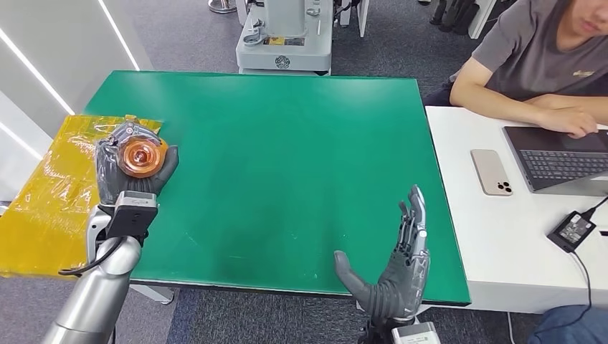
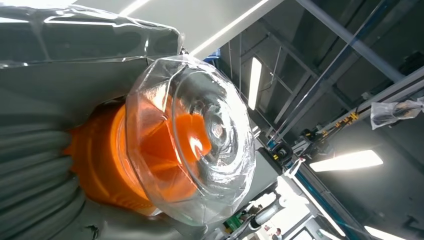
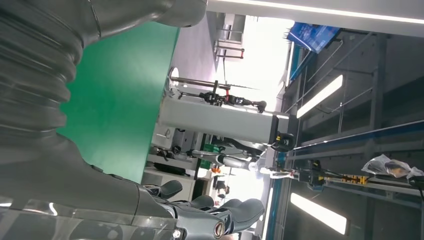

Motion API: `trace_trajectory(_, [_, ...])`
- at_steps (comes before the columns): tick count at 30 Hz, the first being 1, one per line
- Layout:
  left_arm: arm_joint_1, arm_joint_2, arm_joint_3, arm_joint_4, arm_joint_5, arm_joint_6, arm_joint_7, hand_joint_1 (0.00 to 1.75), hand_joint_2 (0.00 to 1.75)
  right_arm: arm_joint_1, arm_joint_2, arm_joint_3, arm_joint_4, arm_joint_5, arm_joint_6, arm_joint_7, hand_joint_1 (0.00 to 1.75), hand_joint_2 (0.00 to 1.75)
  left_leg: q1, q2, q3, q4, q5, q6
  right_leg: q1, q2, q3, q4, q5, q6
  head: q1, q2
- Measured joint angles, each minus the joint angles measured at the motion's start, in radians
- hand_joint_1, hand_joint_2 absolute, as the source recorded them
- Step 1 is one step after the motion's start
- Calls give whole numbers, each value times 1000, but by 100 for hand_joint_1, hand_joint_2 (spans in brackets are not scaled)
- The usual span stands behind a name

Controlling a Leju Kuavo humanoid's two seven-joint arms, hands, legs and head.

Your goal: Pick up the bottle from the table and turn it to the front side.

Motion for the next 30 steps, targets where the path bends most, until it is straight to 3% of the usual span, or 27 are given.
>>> trace_trajectory(21, [1, 17, -1, 0, -19, 5, 6, 175, 175, 2, 0, 0, -6, 0, 7, 0, 0, 175, 0, 0, 0, 0, 0, 0, 0, 0, 0, 0, 0, 0, 0, 0])
trace_trajectory(25, [-11, 52, -5, 9, -176, 53, 73, 175, 175, 3, 0, 0, -6, -2, 17, 0, 0, 175, 0, 0, 0, 0, 0, 0, 0, 1, 0, 0, 0, 0, 0, 0])
trace_trajectory(30, [-52, 133, -14, 45, -533, 116, 222, 175, 175, 6, 1, 0, -7, -6, 27, 2, 0, 175, 0, 1, 0, 0, 0, 0, 0, 1, 0, 0, 0, 0, 0, 0])
